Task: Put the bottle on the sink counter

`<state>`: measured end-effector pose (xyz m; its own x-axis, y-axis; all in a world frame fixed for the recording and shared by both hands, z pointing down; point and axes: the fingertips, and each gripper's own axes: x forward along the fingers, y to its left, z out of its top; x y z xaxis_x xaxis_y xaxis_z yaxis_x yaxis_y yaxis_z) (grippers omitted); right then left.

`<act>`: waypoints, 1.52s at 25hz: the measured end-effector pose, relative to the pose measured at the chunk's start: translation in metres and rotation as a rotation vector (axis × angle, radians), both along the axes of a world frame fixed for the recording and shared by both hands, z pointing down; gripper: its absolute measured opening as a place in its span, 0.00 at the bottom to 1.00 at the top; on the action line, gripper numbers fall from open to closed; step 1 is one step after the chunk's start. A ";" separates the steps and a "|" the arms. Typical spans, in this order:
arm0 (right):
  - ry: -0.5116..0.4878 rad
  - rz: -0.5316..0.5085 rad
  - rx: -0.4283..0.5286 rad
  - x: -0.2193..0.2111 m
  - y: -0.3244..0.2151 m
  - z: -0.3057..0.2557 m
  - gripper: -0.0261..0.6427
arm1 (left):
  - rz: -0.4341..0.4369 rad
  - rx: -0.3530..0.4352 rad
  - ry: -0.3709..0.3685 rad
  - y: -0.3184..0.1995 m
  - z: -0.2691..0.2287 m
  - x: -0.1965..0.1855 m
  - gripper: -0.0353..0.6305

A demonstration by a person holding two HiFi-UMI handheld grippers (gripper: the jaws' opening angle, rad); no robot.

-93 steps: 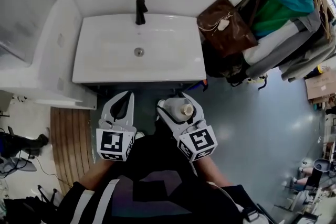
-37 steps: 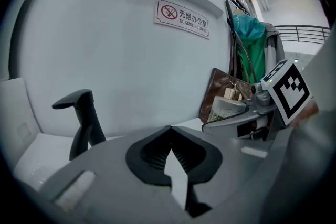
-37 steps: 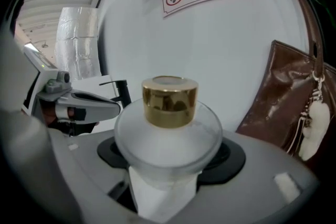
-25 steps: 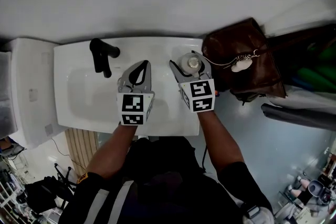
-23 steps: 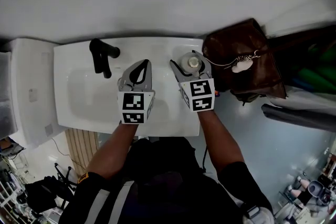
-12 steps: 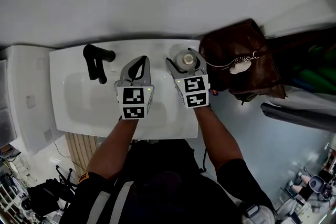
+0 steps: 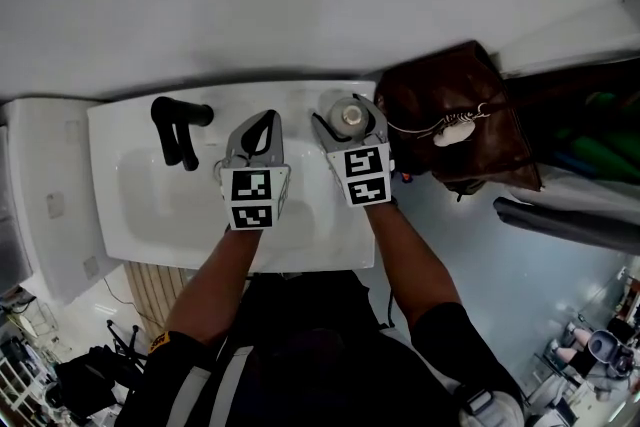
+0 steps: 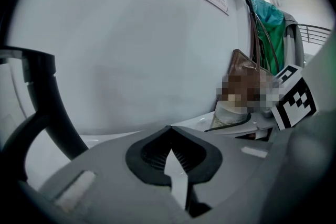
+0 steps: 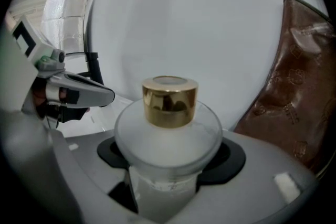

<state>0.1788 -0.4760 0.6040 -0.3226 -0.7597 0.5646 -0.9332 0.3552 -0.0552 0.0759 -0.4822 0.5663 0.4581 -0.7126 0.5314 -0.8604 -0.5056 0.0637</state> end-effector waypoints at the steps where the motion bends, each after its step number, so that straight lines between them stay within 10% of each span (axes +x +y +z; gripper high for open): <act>1: 0.004 -0.001 0.000 0.000 0.000 0.000 0.55 | -0.001 -0.002 0.000 0.000 0.000 0.000 0.06; 38: 0.093 0.004 -0.082 -0.008 0.005 0.019 0.56 | 0.000 0.010 0.028 0.011 -0.019 0.007 0.06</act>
